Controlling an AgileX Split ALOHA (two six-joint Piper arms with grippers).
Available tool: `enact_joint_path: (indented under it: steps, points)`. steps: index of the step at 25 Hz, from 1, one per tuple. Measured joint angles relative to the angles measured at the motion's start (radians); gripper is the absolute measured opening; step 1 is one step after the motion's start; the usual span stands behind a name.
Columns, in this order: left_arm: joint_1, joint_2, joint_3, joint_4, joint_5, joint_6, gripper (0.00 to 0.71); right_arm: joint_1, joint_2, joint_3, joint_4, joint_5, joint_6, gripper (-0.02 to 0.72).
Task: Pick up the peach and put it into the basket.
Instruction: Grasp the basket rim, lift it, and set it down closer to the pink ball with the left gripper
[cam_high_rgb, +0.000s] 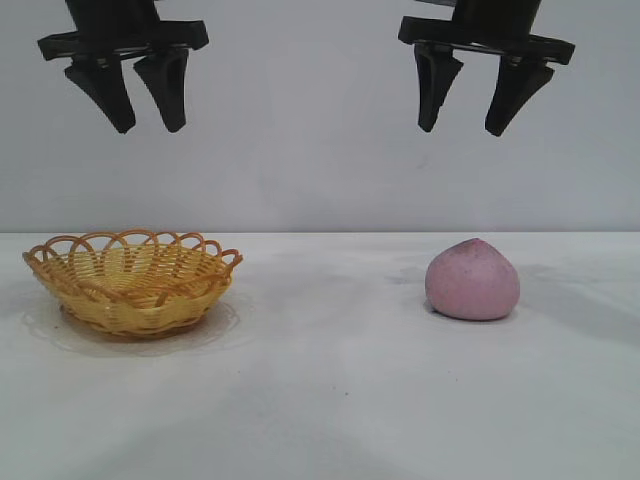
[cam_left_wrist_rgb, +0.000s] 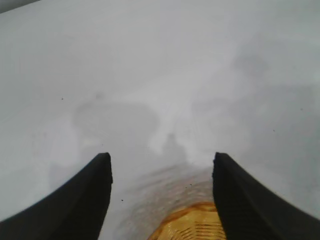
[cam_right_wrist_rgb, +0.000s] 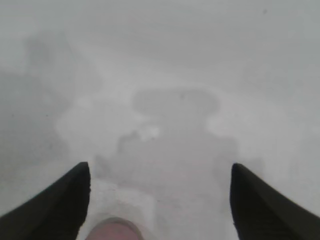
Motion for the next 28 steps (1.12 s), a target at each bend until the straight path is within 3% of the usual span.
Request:
enact_joint_path:
  steps: [8, 12, 19, 28]
  points:
    - [0.000, 0.000, 0.000, 0.000, 0.007, -0.004, 0.392, 0.000, 0.000, 0.000, 0.000, 0.000, 0.000, 0.527]
    - [0.003, 0.000, -0.002, 0.000, 0.097, 0.077, 0.392, 0.000, 0.000, 0.000, 0.000, 0.011, 0.000, 0.527]
    - [0.080, 0.046, 0.043, -0.079, 0.165, 0.287, 0.392, 0.000, 0.000, 0.000, 0.000, 0.023, -0.002, 0.527]
    - [0.082, 0.176, 0.045, -0.114, 0.178, 0.339, 0.392, 0.009, 0.000, 0.000, 0.006, 0.036, -0.015, 0.527]
